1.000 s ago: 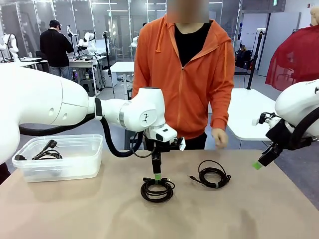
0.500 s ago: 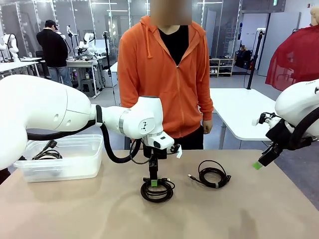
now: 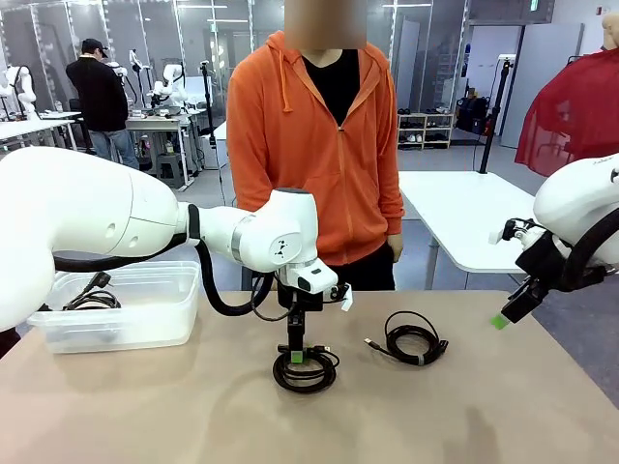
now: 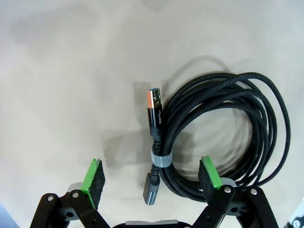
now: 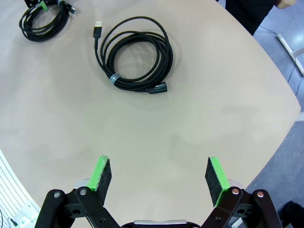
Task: Organize and store the cables.
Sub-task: Place the USB Extension Cable into the Organizing box.
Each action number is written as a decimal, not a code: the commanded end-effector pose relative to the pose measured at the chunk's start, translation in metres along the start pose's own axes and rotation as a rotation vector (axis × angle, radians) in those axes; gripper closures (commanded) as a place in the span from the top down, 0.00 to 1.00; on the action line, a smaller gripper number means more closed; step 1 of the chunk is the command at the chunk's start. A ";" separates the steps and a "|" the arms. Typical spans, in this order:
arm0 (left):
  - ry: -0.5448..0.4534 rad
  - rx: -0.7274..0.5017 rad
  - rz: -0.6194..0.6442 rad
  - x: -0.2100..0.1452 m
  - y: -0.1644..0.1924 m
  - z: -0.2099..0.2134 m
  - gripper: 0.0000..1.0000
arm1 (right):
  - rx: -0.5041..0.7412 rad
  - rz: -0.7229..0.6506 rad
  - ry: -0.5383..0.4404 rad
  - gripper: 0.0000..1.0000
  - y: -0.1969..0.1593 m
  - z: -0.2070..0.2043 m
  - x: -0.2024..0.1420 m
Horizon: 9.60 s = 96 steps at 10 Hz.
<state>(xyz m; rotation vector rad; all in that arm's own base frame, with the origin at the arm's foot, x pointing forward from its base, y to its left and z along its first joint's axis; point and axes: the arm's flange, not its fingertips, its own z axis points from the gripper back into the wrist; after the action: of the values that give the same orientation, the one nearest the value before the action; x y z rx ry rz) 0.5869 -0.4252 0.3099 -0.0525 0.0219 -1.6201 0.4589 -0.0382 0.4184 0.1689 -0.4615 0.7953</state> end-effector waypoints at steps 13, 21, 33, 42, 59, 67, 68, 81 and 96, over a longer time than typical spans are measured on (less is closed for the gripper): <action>-0.062 0.005 -0.038 -0.001 -0.004 -0.006 0.18 | -0.002 -0.012 0.015 1.00 -0.002 0.000 0.003; -0.066 -0.022 -0.046 -0.003 -0.005 -0.001 0.00 | -0.002 -0.012 0.015 1.00 -0.002 0.000 0.003; 0.074 0.109 -0.143 -0.092 -0.073 0.210 0.09 | -0.002 -0.012 0.015 1.00 -0.002 0.000 0.003; 0.085 0.171 -0.163 -0.165 -0.074 0.246 0.09 | -0.002 -0.012 0.015 1.00 -0.002 0.000 0.003; 0.056 0.276 0.008 -0.319 0.088 0.173 0.15 | -0.002 -0.012 0.015 1.00 -0.002 0.000 0.003; 0.064 0.189 0.017 -0.325 0.091 0.131 0.15 | -0.002 -0.012 0.015 1.00 -0.002 0.000 0.003; 0.061 0.187 0.018 -0.327 0.091 0.127 0.15 | -0.002 -0.012 0.015 1.00 -0.002 0.000 0.003; 0.036 0.164 0.043 -0.328 0.092 0.119 1.00 | -0.002 -0.012 0.015 1.00 -0.002 0.000 0.003; 0.053 0.175 0.025 -0.327 0.093 0.118 1.00 | -0.002 -0.012 0.015 1.00 -0.002 0.000 0.003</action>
<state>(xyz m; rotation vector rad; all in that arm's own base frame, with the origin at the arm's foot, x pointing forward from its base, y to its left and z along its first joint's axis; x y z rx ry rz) 0.7007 -0.1023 0.4163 0.1228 -0.0784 -1.5925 0.4593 -0.0383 0.4184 0.1690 -0.4611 0.7951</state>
